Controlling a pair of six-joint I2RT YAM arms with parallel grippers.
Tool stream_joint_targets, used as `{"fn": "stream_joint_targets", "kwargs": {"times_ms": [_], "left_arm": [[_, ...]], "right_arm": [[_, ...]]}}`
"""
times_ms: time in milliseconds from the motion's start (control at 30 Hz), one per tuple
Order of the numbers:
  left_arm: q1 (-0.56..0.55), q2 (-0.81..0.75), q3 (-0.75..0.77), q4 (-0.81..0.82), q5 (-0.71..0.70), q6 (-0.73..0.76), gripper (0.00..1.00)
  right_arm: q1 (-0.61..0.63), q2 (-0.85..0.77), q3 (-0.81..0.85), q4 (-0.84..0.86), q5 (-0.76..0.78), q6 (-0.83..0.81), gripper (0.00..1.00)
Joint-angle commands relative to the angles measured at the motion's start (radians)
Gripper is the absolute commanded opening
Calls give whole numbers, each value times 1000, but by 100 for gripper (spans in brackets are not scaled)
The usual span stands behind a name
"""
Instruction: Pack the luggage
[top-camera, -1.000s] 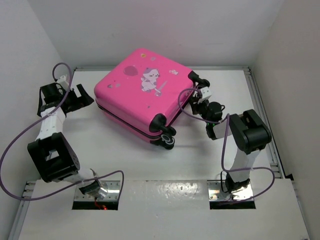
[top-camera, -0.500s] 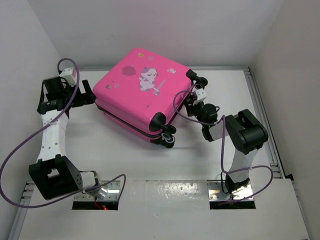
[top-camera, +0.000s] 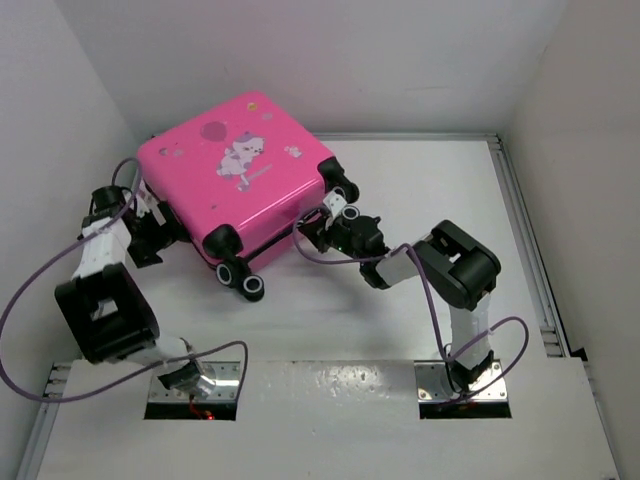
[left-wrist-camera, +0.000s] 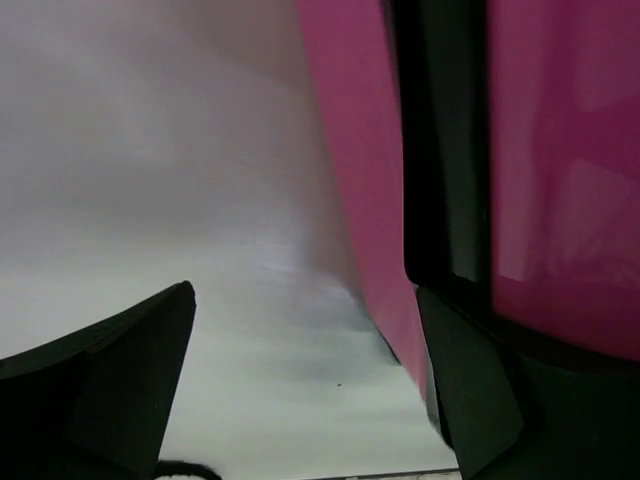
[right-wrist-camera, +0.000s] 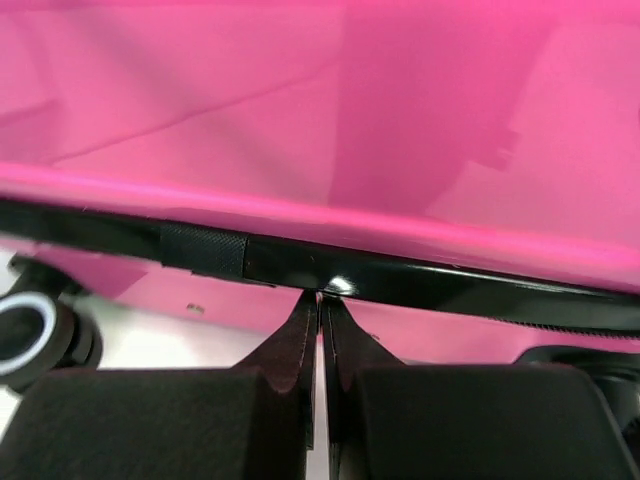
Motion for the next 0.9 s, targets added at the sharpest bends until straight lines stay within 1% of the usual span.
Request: {"fn": "stream_joint_targets", "kwargs": {"times_ms": [0,33,67,133,200,233,267,300,333,367,400,433,467,500,567,600,667,733,767,800,867], "left_arm": [[-84,229,130,279,62,-150,100],[-97,297,193,309,74,-163,100],[-122,359,327,309,83,-186,100],[-140,466,443,309,84,-177,100],[-153,457,522,292,61,-103,100],[-162,432,513,292,41,-83,100],[-162,351,490,281,28,-44,100],[-162,298,423,281,28,-27,100],[-162,243,389,271,28,-10,100],[-162,190,361,226,50,6,100],[-162,92,320,165,91,21,100],[-162,47,301,165,114,21,100],[-162,5,286,108,142,35,100],[-174,-82,255,87,153,35,100],[-174,-171,221,77,117,26,100],[-185,-238,197,77,126,36,100],[-220,-274,185,56,140,87,100],[-272,-274,171,42,125,99,100],[-272,-252,171,30,113,99,100],[-292,-232,171,30,91,99,100],[-309,-173,183,21,91,90,100]], "right_arm": [[18,-37,64,301,-84,2,0],[20,-40,62,288,-87,1,0],[26,-41,64,282,-85,-2,0],[35,-45,67,264,-90,-10,0],[46,-43,79,259,-90,-22,0],[47,-42,80,252,-84,-25,0],[47,-37,85,248,-67,-34,0],[49,-32,94,247,-62,-37,0],[47,-28,97,241,-30,-39,0],[50,-23,103,238,-16,-40,0],[54,-19,110,232,6,-42,0],[58,-17,113,232,40,-50,0],[61,-18,113,227,56,-62,0],[63,-17,116,224,71,-68,0],[69,-20,114,219,122,-77,0],[73,-26,108,224,140,-89,0],[81,-35,99,224,184,-106,0],[93,-49,96,212,238,-120,0],[93,-55,88,206,238,-120,0],[103,-58,81,198,266,-129,0],[109,-86,70,172,319,-145,0]]}}
